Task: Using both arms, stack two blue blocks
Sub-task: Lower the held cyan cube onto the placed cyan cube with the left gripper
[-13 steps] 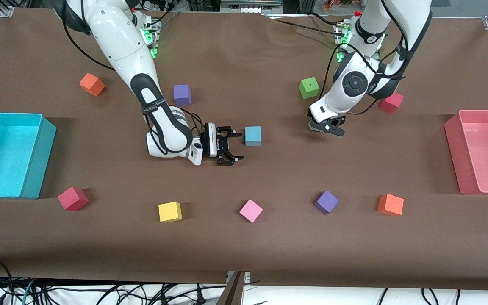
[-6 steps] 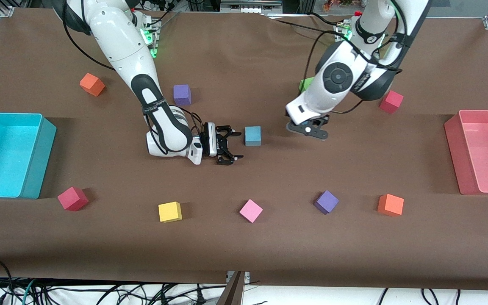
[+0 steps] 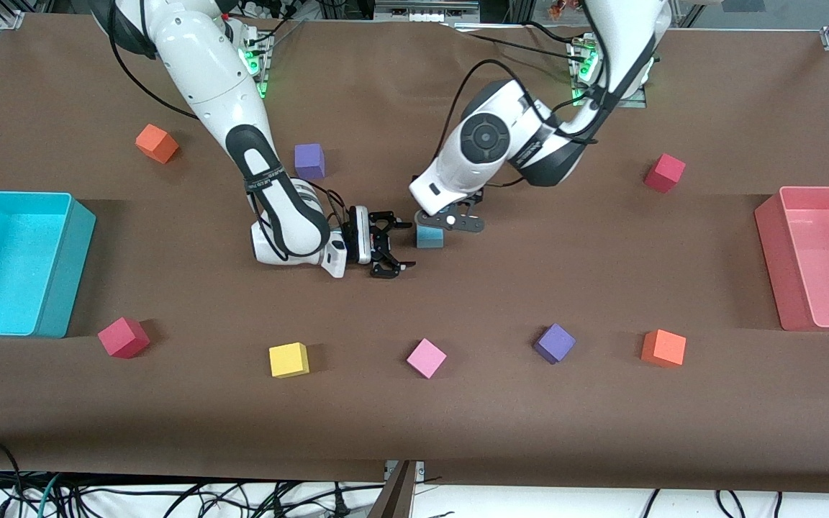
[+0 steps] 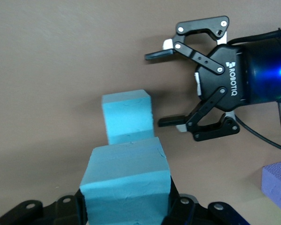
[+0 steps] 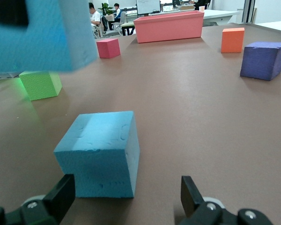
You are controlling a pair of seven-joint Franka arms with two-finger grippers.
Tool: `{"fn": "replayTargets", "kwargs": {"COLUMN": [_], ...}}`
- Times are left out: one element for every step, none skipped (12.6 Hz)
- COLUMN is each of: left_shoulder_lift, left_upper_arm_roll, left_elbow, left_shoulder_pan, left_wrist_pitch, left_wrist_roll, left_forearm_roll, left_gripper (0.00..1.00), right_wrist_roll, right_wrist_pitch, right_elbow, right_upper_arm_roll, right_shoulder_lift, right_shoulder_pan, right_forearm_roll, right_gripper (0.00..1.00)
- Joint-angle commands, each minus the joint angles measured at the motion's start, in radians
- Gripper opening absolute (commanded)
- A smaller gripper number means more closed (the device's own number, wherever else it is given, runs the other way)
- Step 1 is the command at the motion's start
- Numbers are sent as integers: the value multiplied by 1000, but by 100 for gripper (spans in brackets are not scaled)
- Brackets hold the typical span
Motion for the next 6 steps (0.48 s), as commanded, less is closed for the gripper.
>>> {"fn": "replayTargets", "kwargs": {"left_shoulder_lift": [63, 66, 66, 69, 79, 86], "left_upper_arm_roll": [10, 12, 17, 17, 17, 17], "left_elbow": [54, 54, 53, 53, 53, 51], "left_shoulder_pan": [-7, -12, -9, -9, -12, -12], "left_wrist_pitch": [36, 68, 73, 76, 76, 76], "left_wrist_roll": [-22, -21, -12, -10, -12, -16], "left_forearm_roll": [3, 6, 6, 7, 33, 68], "left_gripper": [26, 26, 27, 27, 27, 27], "right_wrist_roll": [-23, -23, -23, -23, -23, -23], "right_wrist_pitch": [4, 4, 4, 2, 2, 2], "right_elbow": [-17, -25, -29, -37, -43, -43], "right_upper_arm_roll": [1, 1, 1, 1, 1, 1], "right_shoulder_lift": [-8, -11, -12, -15, -17, -17], "right_shoulder_pan": [5, 5, 5, 5, 5, 5], "right_forearm_roll": [22, 22, 22, 22, 22, 22], "right_gripper": [100, 100, 100, 100, 100, 100]}}
